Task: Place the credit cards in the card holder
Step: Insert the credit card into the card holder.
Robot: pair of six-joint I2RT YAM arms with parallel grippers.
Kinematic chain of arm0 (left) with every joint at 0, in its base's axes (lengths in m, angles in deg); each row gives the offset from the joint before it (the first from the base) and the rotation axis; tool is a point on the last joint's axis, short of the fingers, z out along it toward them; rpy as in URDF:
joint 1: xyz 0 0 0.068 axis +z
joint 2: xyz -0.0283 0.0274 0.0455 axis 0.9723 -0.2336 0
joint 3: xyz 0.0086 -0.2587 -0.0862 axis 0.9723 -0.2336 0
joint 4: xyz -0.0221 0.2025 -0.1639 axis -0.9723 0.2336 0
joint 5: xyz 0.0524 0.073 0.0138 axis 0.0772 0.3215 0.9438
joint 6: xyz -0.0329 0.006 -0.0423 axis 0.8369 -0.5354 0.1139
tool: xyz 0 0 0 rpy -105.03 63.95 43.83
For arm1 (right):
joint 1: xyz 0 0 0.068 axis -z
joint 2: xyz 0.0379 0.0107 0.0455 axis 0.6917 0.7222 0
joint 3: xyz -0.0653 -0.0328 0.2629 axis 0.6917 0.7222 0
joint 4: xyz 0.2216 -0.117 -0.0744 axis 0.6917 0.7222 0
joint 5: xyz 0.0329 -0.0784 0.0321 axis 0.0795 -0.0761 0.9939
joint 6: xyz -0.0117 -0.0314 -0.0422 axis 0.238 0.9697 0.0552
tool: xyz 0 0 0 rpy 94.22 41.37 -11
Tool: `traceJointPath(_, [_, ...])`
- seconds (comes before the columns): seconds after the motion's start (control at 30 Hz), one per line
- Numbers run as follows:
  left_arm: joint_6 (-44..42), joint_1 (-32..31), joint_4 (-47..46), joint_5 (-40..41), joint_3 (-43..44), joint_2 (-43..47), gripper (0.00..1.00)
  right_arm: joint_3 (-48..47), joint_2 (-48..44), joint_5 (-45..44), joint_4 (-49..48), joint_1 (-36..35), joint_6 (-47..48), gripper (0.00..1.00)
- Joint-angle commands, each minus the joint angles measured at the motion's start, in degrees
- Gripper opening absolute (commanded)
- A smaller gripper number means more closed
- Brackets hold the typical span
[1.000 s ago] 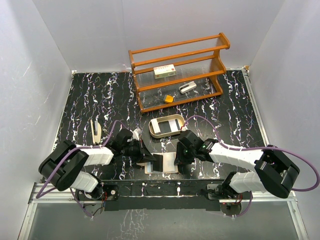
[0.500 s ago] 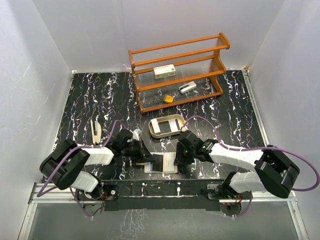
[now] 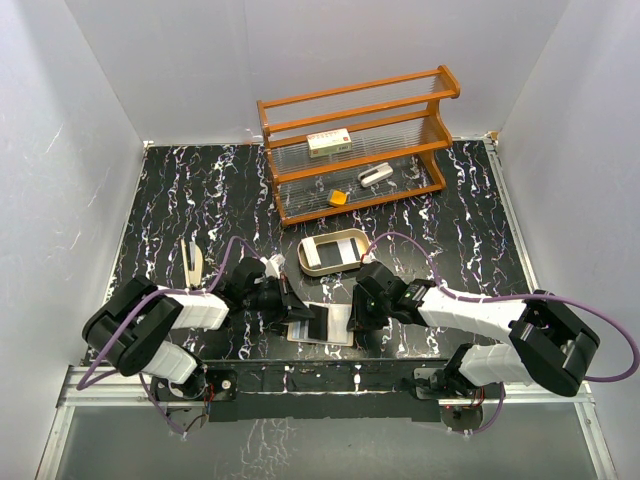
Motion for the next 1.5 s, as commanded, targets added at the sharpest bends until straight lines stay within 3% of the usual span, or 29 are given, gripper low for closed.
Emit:
traceJointPath(0.0, [0.0,-0.3,-3.7,-1.2,-0.9,-1.4,0.00,0.5,-0.5,-1.6,-1.3,-0.5,0.2,0.20])
traceJointPath(0.3, [-2.6,-0.3,0.1,-0.4,-0.3,-3.6,0.00,-0.3,-0.4,-2.4,-0.5,-0.5,0.6,0.20])
traceJointPath(0.63, [-17.2,-0.1,21.1,1.6,9.2,-2.1,0.00,-0.6,-0.6,-2.5,0.1,-0.5,1.5,0.21])
traceJointPath(1.1, [-23.3,-0.2,26.7,1.7,13.0,-3.0,0.00,-0.4,-0.8,-2.3,0.1,-0.5,1.6,0.21])
traceJointPath(1.47, [-23.0,-0.2,21.0,-0.7,12.4,-3.9,0.00,-0.4,-0.4,-2.1,-0.4,-0.5,1.6,0.21])
